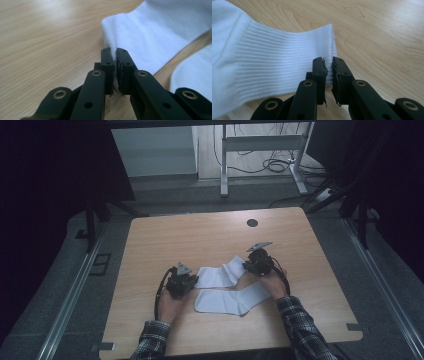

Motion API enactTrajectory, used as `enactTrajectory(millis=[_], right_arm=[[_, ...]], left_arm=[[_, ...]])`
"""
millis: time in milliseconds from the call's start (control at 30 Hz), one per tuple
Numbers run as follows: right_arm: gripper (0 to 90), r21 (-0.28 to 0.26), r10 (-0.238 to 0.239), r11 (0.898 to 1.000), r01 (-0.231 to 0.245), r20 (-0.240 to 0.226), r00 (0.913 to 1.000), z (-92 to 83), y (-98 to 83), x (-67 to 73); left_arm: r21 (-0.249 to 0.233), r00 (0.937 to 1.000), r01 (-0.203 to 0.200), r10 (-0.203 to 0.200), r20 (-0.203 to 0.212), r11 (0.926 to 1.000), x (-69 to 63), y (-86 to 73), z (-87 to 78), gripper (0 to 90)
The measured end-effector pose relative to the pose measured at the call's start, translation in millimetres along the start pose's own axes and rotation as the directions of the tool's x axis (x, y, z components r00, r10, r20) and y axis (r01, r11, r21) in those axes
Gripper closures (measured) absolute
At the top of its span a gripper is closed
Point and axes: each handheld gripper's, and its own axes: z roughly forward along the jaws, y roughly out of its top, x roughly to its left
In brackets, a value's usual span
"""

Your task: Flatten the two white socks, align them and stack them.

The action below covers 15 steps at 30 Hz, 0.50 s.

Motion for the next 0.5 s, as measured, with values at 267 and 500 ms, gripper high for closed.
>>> enactTrajectory(millis=[267, 500], right_arm=[[79.7, -0.034, 0.018, 0.999, -0.018, 0.020, 0.9996, -26.7, -2.4, -11.2], [79.5, -0.064, 0.038, 0.997, -0.037, 0.016, 0.9992, -46.7, -6.2, -20.6]], left_arm=[[-0.038, 0.9996, 0.019, -0.020, -0.022, 0.9991, 9.5, 8.8, -14.0, 85.1], [-0.058, 0.9996, 0.020, -0.022, -0.020, 0.9981, 12.0, 15.5, -21.8, 85.1]])
